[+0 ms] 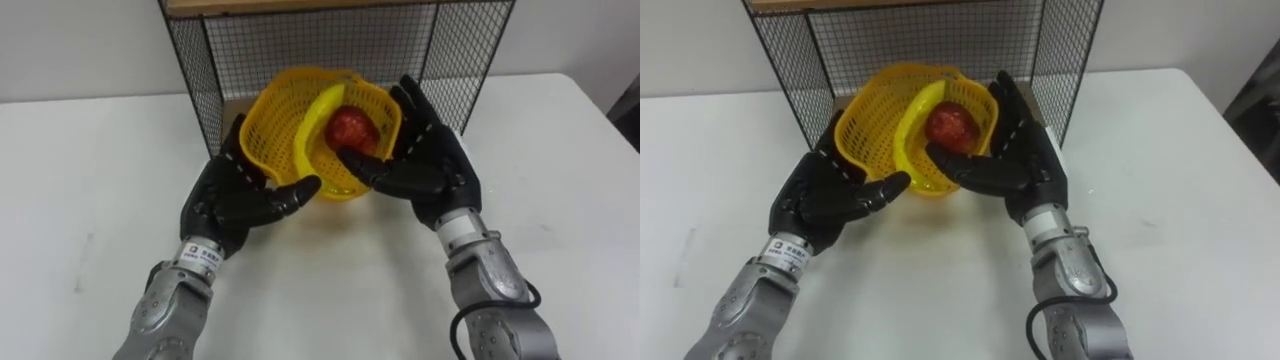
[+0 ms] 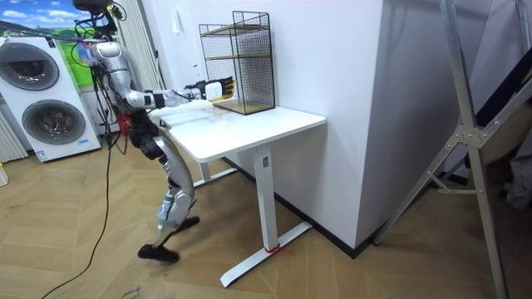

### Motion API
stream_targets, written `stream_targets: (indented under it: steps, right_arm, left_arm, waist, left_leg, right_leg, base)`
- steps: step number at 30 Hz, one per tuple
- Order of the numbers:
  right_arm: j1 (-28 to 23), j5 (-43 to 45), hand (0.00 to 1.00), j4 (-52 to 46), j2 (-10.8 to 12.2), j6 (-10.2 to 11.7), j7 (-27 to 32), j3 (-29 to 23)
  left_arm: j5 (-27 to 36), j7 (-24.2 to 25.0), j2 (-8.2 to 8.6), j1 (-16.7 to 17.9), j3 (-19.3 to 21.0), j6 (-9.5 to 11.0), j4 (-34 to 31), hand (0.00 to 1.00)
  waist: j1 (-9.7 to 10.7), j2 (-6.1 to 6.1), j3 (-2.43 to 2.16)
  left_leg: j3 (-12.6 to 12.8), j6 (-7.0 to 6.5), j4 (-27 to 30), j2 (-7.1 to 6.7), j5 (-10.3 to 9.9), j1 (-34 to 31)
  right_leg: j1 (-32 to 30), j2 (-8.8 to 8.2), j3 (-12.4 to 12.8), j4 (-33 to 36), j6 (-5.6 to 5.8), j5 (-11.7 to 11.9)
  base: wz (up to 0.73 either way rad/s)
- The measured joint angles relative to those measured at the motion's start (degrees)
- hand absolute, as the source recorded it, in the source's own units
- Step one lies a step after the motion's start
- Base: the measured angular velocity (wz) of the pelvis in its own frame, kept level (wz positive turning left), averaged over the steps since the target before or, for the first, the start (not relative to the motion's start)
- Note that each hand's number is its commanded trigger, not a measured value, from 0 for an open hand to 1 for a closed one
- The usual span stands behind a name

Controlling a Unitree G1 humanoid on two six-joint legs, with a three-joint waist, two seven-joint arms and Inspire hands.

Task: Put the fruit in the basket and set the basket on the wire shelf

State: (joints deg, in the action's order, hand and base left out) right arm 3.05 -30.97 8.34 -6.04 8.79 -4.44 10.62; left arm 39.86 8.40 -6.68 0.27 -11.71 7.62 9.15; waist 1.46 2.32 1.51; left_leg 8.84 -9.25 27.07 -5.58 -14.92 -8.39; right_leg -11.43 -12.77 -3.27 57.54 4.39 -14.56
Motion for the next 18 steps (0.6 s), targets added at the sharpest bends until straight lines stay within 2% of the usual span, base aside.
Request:
stream_targets:
  steps: [1,2,3,4,5,6,7,11,14,18]
  right_arm:
    - [0.0,0.1,0.0,0.2,0.0,-0.1,0.0,0.0]
    - [0.0,0.0,0.0,0.3,-0.1,-0.1,0.0,0.0]
    - [0.0,0.0,0.0,0.4,-0.4,-0.1,0.0,0.0]
    - [0.0,0.0,0.0,0.8,-0.5,-0.1,0.0,0.0]
    - [0.0,0.1,0.0,1.1,-0.3,-0.2,0.0,0.0]
    - [0.0,0.1,0.0,1.1,-0.3,-0.2,0.1,0.0]
    - [0.1,0.0,0.0,1.1,-0.9,-0.3,0.2,0.0]
    - [1.7,-0.1,0.0,1.1,-1.2,-1.5,0.6,-0.2]
    - [1.8,0.0,0.0,1.1,-1.1,-1.4,0.6,-0.2]
    - [1.8,0.0,0.0,1.1,-1.1,-1.4,0.6,-0.2]
  left_arm:
    - [0.0,0.0,0.0,0.0,0.0,0.0,0.0,0.0]
    - [0.0,0.0,0.04,-0.1,0.0,0.2,0.0,0.0]
    - [0.0,0.0,0.03,-0.1,0.0,0.3,0.0,0.0]
    - [-0.1,-0.1,0.03,-0.1,-0.1,0.2,0.2,0.0]
    - [-0.2,-0.1,0.01,-0.1,-0.3,0.2,0.2,0.0]
    - [-0.2,-0.1,0.14,-0.2,-0.4,0.2,0.3,0.0]
    - [-0.2,-0.6,0.56,-0.1,-0.9,-0.1,0.3,0.0]
    - [-0.6,-1.5,0.56,-0.8,-1.0,-0.9,0.3,0.0]
    - [-0.7,-1.5,0.51,-0.8,-1.0,-1.3,0.3,0.0]
    - [-0.7,-1.5,0.5,-0.8,-0.9,-1.3,0.3,0.0]
  waist:
    - [0.1,-0.15,-0.05]
    - [0.1,-0.13,-0.08]
    - [0.1,-0.13,-0.07]
    - [0.1,-0.16,-0.07]
    - [0.0,-0.11,-0.12]
    - [0.0,-0.18,-0.1]
    - [0.1,-0.64,-0.31]
    - [-0.3,-0.74,-0.26]
    - [-0.4,-0.79,-0.28]
    - [-0.2,-0.84,-0.33]
  left_leg:
    - [-0.1,-0.1,-0.2,0.19,0.1,0.1]
    - [-0.2,-0.18,-0.7,0.24,0.1,0.4]
    - [-0.2,-0.2,-1.0,0.23,0.1,0.6]
    - [-0.4,-0.21,-1.6,0.23,0.1,1.2]
    - [-0.8,-0.19,-1.9,0.07,0.1,1.4]
    - [-1.1,-0.17,-2.0,-0.03,0.0,1.6]
    - [-1.4,0.01,-3.3,0.16,0.1,2.1]
    - [-1.5,0.65,-5.0,1.78,0.6,2.6]
    - [-1.3,0.84,-5.8,2.54,0.7,3.9]
    - [-1.2,0.95,-6.4,2.87,0.7,5.1]
  right_leg:
    - [-0.3,0.81,-0.1,-2.0,-0.01,-1.1]
    - [-0.6,2.39,-0.1,-7.8,-0.04,-2.6]
    - [-0.5,3.18,0.0,-11.2,-0.15,-3.1]
    - [0.5,4.63,-0.1,-18.3,-0.5,-3.4]
    - [1.8,5.83,-0.1,-25.0,-0.85,-2.4]
    - [2.1,6.32,-0.2,-27.1,-1.17,-1.4]
    - [3.1,6.94,-0.8,-29.2,-1.37,-0.4]
    - [5.4,8.47,-1.6,-34.5,-1.94,2.4]
    - [7.7,9.75,-1.5,-37.6,-2.08,4.1]
    - [9.2,10.16,-1.6,-39.4,-2.21,5.1]
  base:
    - [0.1]
    - [0.07]
    - [0.05]
    - [0.1]
    - [0.13]
    - [0.17]
    - [0.04]
    - [-0.04]
    - [-0.09]
    - [-0.04]
